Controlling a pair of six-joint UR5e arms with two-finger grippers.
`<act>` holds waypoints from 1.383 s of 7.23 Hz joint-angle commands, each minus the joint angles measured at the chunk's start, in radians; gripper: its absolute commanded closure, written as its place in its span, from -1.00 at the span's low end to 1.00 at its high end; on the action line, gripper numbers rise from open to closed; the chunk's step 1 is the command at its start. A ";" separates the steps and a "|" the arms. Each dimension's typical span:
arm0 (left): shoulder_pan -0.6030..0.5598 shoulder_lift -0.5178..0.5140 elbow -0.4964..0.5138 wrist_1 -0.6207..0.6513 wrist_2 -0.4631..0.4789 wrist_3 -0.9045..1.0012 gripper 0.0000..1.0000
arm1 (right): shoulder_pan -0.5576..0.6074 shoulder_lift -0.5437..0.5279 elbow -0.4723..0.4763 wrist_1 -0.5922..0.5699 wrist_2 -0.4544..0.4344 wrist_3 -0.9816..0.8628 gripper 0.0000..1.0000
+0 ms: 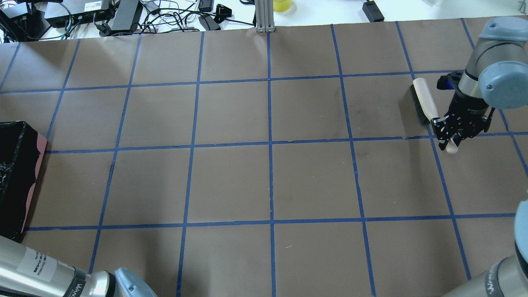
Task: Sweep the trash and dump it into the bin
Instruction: 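Tip the dustpan over the bin with left while right lowers brush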
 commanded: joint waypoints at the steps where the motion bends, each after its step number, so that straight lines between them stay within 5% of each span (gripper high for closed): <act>1: -0.002 0.068 -0.116 0.071 0.010 -0.002 1.00 | 0.000 0.000 0.000 0.000 0.000 0.001 -0.05; 5: -0.001 0.148 -0.264 0.275 0.007 0.050 1.00 | 0.014 -0.079 -0.056 0.012 0.018 0.008 -0.39; 8: -0.011 0.209 -0.403 0.432 0.004 0.084 1.00 | 0.086 -0.310 -0.104 0.179 0.023 0.060 -0.59; 9: -0.011 0.233 -0.457 0.503 -0.001 0.115 1.00 | 0.133 -0.329 -0.157 0.219 0.035 0.082 -0.99; 10: -0.011 0.250 -0.477 0.511 -0.001 0.117 1.00 | 0.197 -0.342 -0.219 0.253 0.043 0.112 -1.00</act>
